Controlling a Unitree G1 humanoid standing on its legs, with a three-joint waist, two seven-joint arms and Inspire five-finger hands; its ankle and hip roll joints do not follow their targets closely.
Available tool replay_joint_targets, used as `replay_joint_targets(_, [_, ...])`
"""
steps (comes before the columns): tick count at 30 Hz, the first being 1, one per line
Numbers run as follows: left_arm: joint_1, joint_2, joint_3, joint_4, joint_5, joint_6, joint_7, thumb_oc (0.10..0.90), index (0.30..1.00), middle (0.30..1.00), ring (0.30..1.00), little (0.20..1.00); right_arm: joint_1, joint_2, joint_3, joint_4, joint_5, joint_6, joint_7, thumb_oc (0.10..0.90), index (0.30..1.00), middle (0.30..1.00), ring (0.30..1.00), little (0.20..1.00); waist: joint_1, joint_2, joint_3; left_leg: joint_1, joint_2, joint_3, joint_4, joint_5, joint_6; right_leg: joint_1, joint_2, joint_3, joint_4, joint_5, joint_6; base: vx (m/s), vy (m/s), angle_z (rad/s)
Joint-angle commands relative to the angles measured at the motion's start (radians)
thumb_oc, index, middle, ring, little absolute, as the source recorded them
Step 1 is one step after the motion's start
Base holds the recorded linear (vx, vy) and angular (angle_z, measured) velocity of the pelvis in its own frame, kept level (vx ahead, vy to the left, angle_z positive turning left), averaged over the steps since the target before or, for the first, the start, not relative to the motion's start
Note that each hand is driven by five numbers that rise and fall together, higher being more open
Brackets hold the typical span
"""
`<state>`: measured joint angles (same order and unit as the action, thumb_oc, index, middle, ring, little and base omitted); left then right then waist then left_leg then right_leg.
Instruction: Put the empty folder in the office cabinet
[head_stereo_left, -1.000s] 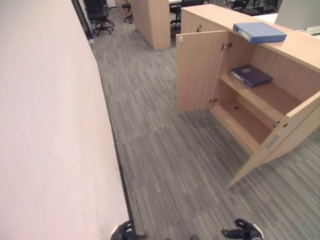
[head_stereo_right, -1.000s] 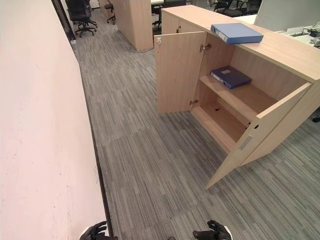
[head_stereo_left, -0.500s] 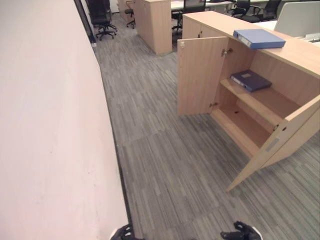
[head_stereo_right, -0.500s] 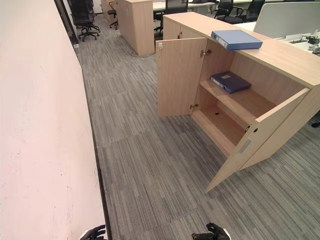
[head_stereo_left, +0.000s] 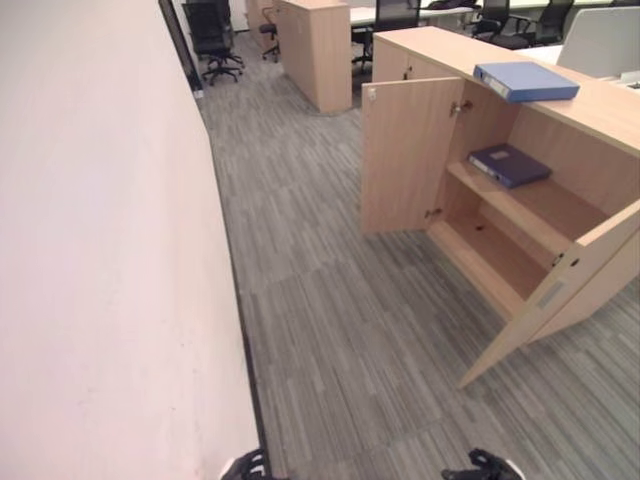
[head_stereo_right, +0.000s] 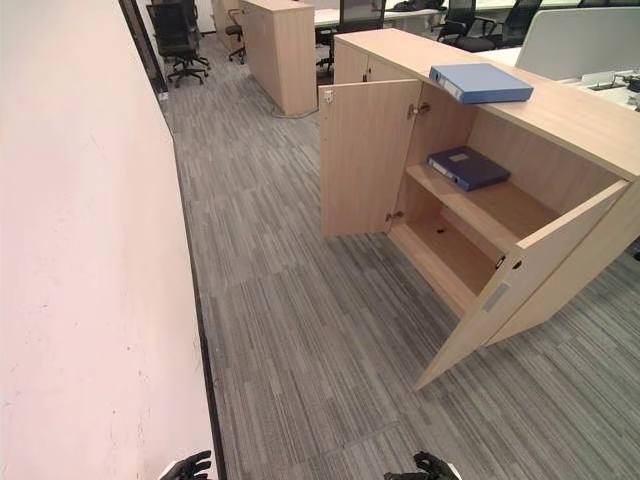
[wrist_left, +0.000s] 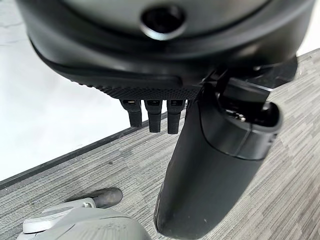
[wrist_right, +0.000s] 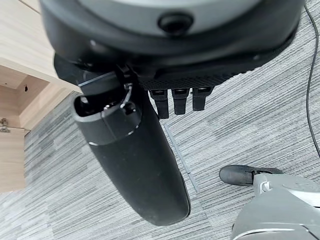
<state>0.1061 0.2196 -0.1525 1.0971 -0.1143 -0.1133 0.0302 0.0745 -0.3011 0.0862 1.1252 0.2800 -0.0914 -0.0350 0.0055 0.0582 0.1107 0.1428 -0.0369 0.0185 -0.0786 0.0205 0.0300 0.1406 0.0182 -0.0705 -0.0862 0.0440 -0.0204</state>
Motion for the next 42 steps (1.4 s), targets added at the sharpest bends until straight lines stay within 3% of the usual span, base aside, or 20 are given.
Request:
replay_joint_targets(1, [-0.082, 0.048, 0.016, 0.009, -0.026, -0.039, -0.006, 0.8, 0.9, 0.9, 0.9, 0.9, -0.063, -0.042, 0.001, 0.035, 0.022, -0.028, -0.007, 0.8, 0.9, 0.9, 0.9, 0.9, 0.024, -0.032, 0.02, 0.013, 0.115, -0.056, 0.025, -0.075, -0.102, -0.001, -0.085, 0.051, 0.053, -0.126, 0.113, 0.0, -0.056, 0.02])
replay_joint_targets(4, [-0.086, 0.05, 0.017, 0.007, -0.033, -0.038, -0.005, 0.8, 0.9, 0.9, 0.9, 0.9, -0.065, -0.042, 0.001, 0.035, 0.023, -0.027, -0.006, 0.8, 0.9, 0.9, 0.9, 0.9, 0.025, -0.032, 0.027, -0.002, 0.124, -0.061, 0.051, -0.079, -0.108, -0.01, -0.079, 0.05, 0.063, -0.132, 0.108, 0.01, -0.072, 0.01])
replay_joint_targets(8, [-0.09, 0.064, 0.018, -0.007, -0.051, -0.036, -0.009, 0.8, 0.9, 0.9, 0.9, 0.9, -0.074, -0.052, -0.004, 0.03, 0.038, -0.034, -0.011, 0.8, 0.9, 0.9, 0.9, 0.9, 0.03, -0.038, 0.066, -0.08, 0.146, -0.059, 0.223, -0.102, -0.142, -0.016, -0.054, 0.05, 0.097, -0.166, 0.08, -0.01, -0.139, 0.02])
replay_joint_targets(10, [-0.103, 0.065, 0.01, -0.019, -0.056, -0.037, -0.011, 0.8, 0.9, 0.9, 0.9, 0.9, -0.082, -0.06, -0.007, 0.026, 0.045, -0.037, -0.015, 0.8, 0.9, 0.9, 0.9, 0.9, 0.041, -0.041, 0.105, -0.207, 0.14, -0.088, 0.415, -0.012, -0.154, -0.01, -0.051, 0.044, 0.108, -0.165, 0.063, -0.07, -0.158, 0.11])
replay_joint_targets(11, [-0.108, 0.064, 0.006, -0.022, -0.058, -0.037, -0.005, 0.8, 0.9, 0.9, 0.9, 0.9, -0.091, -0.066, -0.011, 0.023, 0.051, -0.035, -0.022, 0.8, 0.9, 0.9, 0.9, 0.9, 0.048, -0.049, 0.129, -0.289, 0.122, -0.113, 0.551, 0.058, -0.144, -0.002, -0.052, 0.045, 0.118, -0.172, 0.045, -0.03, -0.118, 0.24])
replay_joint_targets(13, [-0.111, 0.065, 0.002, -0.024, -0.062, -0.038, -0.001, 0.8, 0.9, 0.9, 0.9, 0.9, -0.091, -0.071, -0.013, 0.023, 0.059, -0.032, -0.025, 0.8, 0.9, 0.9, 0.9, 0.9, 0.047, -0.051, 0.136, -0.329, 0.127, -0.106, 0.566, 0.078, -0.135, 0.005, -0.053, 0.045, 0.125, -0.182, 0.039, 0.13, -0.042, 0.2])
replay_joint_targets(16, [-0.106, 0.06, -0.002, -0.036, -0.07, -0.036, 0.0, 0.8, 0.9, 0.9, 0.9, 0.9, -0.087, -0.071, -0.025, 0.022, 0.075, -0.03, -0.032, 0.8, 0.9, 0.9, 0.9, 0.9, 0.07, -0.051, 0.142, -0.403, 0.141, -0.056, 0.462, 0.069, -0.12, 0.039, -0.051, 0.057, 0.13, -0.224, 0.039, 0.22, 0.028, 0.02])
replay_joint_targets(19, [-0.097, 0.056, -0.006, -0.03, -0.057, -0.032, 0.006, 0.8, 0.9, 0.9, 0.9, 0.9, -0.09, -0.06, -0.012, 0.033, 0.073, -0.028, -0.044, 0.8, 0.9, 0.9, 0.9, 0.9, 0.122, -0.026, 0.142, -0.48, 0.13, -0.071, 0.238, 0.142, -0.13, 0.099, -0.019, 0.101, 0.148, -0.295, 0.034, 0.37, 0.08, -0.02])
replay_joint_targets(21, [-0.096, 0.056, -0.004, -0.025, -0.059, -0.034, 0.009, 0.8, 0.9, 0.9, 0.9, 0.9, -0.094, -0.055, -0.006, 0.036, 0.074, -0.028, -0.047, 0.8, 0.9, 0.9, 0.9, 0.9, 0.137, -0.033, 0.143, -0.505, 0.125, -0.074, 0.2, 0.142, -0.129, 0.12, -0.021, 0.12, 0.162, -0.326, 0.031, 0.32, 0.062, -0.13])
replay_joint_targets(26, [-0.072, 0.058, 0.019, 0.01, -0.053, -0.034, 0.018, 0.8, 0.9, 0.9, 0.9, 0.9, -0.1, -0.04, 0.001, 0.053, 0.067, -0.02, -0.053, 0.8, 0.9, 0.9, 0.9, 0.9, 0.205, -0.048, 0.117, -0.573, 0.169, -0.081, 0.112, 0.175, -0.14, 0.24, -0.034, 0.222, 0.173, -0.402, 0.036, 0.43, 0.161, -0.51])
replay_joint_targets(31, [-0.059, 0.063, 0.028, 0.047, -0.029, -0.029, 0.02, 0.8, 0.9, 0.9, 0.9, 0.9, -0.096, -0.025, -0.002, 0.062, 0.06, -0.018, -0.048, 0.8, 0.9, 0.9, 0.9, 0.9, 0.227, -0.067, 0.088, -0.575, 0.202, -0.077, 0.131, 0.214, -0.153, 0.29, -0.079, 0.263, 0.173, -0.411, 0.067, 0.33, 0.243, -0.72])
replay_joint_targets(32, [-0.064, 0.069, 0.028, 0.053, -0.016, -0.03, 0.024, 0.8, 0.9, 0.9, 0.9, 0.9, -0.093, -0.013, -0.009, 0.066, 0.058, -0.018, -0.049, 0.8, 0.9, 0.9, 0.9, 0.9, 0.221, -0.077, 0.069, -0.575, 0.211, -0.063, 0.157, 0.241, -0.159, 0.277, -0.103, 0.259, 0.17, -0.395, 0.089, 0.26, 0.296, -0.14])
replay_joint_targets(34, [-0.07, 0.078, 0.026, 0.06, -0.007, -0.03, 0.025, 0.8, 0.9, 0.9, 0.9, 0.9, -0.094, -0.003, -0.019, 0.076, 0.064, -0.017, -0.048, 0.8, 0.9, 0.9, 0.9, 0.9, 0.217, -0.097, 0.045, -0.586, 0.201, -0.047, 0.201, 0.235, -0.157, 0.253, -0.141, 0.249, 0.174, -0.34, 0.128, 0.34, 0.371, 0.15])
replay_joint_targets(35, [-0.076, 0.088, 0.025, 0.058, -0.003, -0.031, 0.026, 0.8, 0.9, 0.9, 0.9, 0.9, -0.093, 0.008, -0.023, 0.08, 0.065, -0.018, -0.046, 0.8, 0.9, 0.9, 0.9, 0.9, 0.218, -0.115, 0.026, -0.587, 0.182, -0.029, 0.229, 0.202, -0.138, 0.223, -0.172, 0.251, 0.21, -0.235, 0.167, 0.25, 0.263, 0.41])
replay_joint_targets(36, [-0.076, 0.088, 0.025, 0.058, -0.003, -0.031, 0.026, 0.8, 0.9, 0.9, 0.9, 0.9, -0.092, 0.008, -0.022, 0.079, 0.065, -0.017, -0.046, 0.8, 0.9, 0.9, 0.9, 0.9, 0.219, -0.117, 0.025, -0.589, 0.181, -0.027, 0.231, 0.201, -0.137, 0.222, -0.174, 0.251, 0.208, -0.235, 0.168, 0.3, 0.297, 0.4])
replay_joint_targets(38, [-0.088, 0.103, 0.025, 0.052, -0.004, -0.032, 0.027, 0.8, 0.9, 0.9, 0.9, 0.9, -0.097, 0.017, -0.026, 0.08, 0.068, -0.019, -0.042, 0.8, 0.9, 0.9, 0.9, 0.9, 0.223, -0.126, 0.018, -0.568, 0.169, 0.001, 0.238, 0.149, -0.11, 0.169, -0.189, 0.245, 0.311, -0.087, 0.211, 0.24, 0.245, -0.05])
replay_joint_targets(40, [-0.106, 0.12, 0.022, 0.03, -0.014, -0.033, 0.03, 0.8, 0.9, 0.9, 0.9, 0.9, -0.116, 0.022, -0.03, 0.069, 0.074, -0.018, -0.043, 0.8, 0.9, 0.9, 0.9, 0.9, 0.209, -0.106, 0.041, -0.519, 0.164, 0.021, 0.238, 0.098, -0.082, 0.075, -0.195, 0.203, 0.491, 0.06, 0.247, 0.24, 0.331, -0.23])
replay_joint_targets(41, [-0.112, 0.125, 0.019, 0.012, -0.019, -0.034, 0.031, 0.8, 0.9, 0.9, 0.9, 0.9, -0.127, 0.024, -0.029, 0.061, 0.078, -0.02, -0.046, 0.8, 0.9, 0.9, 0.9, 0.9, 0.202, -0.071, 0.051, -0.489, 0.182, 0.031, 0.229, 0.085, -0.066, 0.022, -0.177, 0.171, 0.566, 0.113, 0.243, 0.24, 0.382, 0.04])
replay_joint_targets(42, [-0.118, 0.13, 0.015, -0.003, -0.021, -0.035, 0.031, 0.8, 0.9, 0.9, 0.9, 0.9, -0.133, 0.026, -0.03, 0.054, 0.078, -0.021, -0.047, 0.8, 0.9, 0.9, 0.9, 0.9, 0.187, -0.059, 0.062, -0.455, 0.175, 0.039, 0.224, 0.06, -0.054, -0.013, -0.18, 0.127, 0.631, 0.11, 0.247, 0.16, 0.265, 0.21])
